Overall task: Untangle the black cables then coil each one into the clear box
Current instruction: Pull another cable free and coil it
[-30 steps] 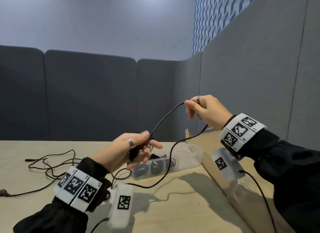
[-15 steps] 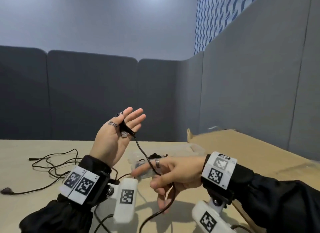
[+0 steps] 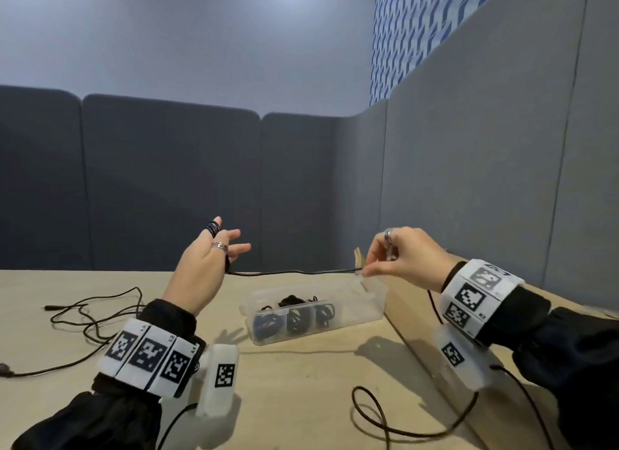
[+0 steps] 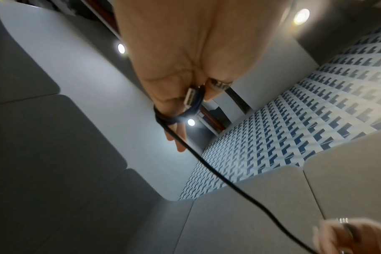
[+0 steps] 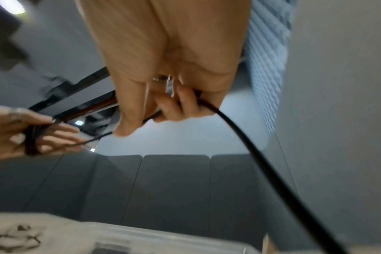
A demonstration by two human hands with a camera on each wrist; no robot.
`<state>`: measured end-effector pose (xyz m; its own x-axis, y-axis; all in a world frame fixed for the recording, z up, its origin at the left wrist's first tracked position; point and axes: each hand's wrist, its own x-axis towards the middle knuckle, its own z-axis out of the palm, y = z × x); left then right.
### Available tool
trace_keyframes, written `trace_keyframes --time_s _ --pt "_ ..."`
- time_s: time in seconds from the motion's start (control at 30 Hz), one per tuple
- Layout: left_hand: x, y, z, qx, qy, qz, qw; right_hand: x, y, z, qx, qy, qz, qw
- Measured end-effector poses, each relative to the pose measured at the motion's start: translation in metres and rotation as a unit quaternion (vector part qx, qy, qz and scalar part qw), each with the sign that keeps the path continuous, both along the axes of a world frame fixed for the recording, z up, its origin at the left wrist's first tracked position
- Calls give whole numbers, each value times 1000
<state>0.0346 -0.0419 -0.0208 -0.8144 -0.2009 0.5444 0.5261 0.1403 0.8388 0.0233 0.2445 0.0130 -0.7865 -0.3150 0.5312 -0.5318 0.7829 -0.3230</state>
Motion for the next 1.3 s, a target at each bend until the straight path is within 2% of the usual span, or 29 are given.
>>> trace_keyframes --time_s 0.07,0.17,0.27,0.33,0.43,0.53,0.6,0.67,0.7,0.77,0.8,0.83,0.9,0.93,1.0,1.13,1.23,1.3 --pt "-2 -2 -1 -14 -3 13 1000 0 -8 4 29 103 -23 994" --pt "0 -2 -3 -49 -24 3 998 0 -18 16 18 220 -42 974" --pt "6 3 -4 -92 -65 -37 993 -6 -31 32 -15 212 -25 977" --pt "11 8 -2 -88 -100 -115 984 -12 -40 39 -41 166 18 985" --pt "17 9 -1 -100 -135 -258 951 -21 -54 39 -121 66 84 987" --pt "25 9 0 -127 -117 -381 908 -26 -69 28 -240 -63 149 957" --pt "26 11 -3 -114 -88 -430 891 -26 -77 12 -278 -164 163 932" --pt "23 9 -2 -20 -69 -446 892 -24 -82 -9 -250 -268 176 914" --pt "20 7 0 48 -71 -472 877 -20 -83 -19 -229 -315 186 902" --pt "17 4 4 199 -85 -573 791 -12 -82 -33 -230 -379 210 871" --pt "15 3 6 255 -83 -575 773 -7 -80 -37 -248 -391 221 858" --pt "14 1 7 291 -74 -527 795 -3 -77 -39 -264 -392 229 851" --pt "15 4 9 310 -35 -400 862 5 -71 -37 -267 -378 237 854" --pt "18 6 11 314 -27 -380 870 7 -68 -36 -263 -364 232 863" --pt "18 9 11 321 -20 -380 867 8 -64 -35 -277 -326 198 882" --pt "19 12 9 319 -25 -377 869 5 -65 -36 -352 -231 123 899" --pt "21 12 10 323 -4 -393 861 6 -74 -39 -304 -186 111 928" --pt "20 10 10 331 9 -397 856 10 -86 -47 -226 -211 151 939"
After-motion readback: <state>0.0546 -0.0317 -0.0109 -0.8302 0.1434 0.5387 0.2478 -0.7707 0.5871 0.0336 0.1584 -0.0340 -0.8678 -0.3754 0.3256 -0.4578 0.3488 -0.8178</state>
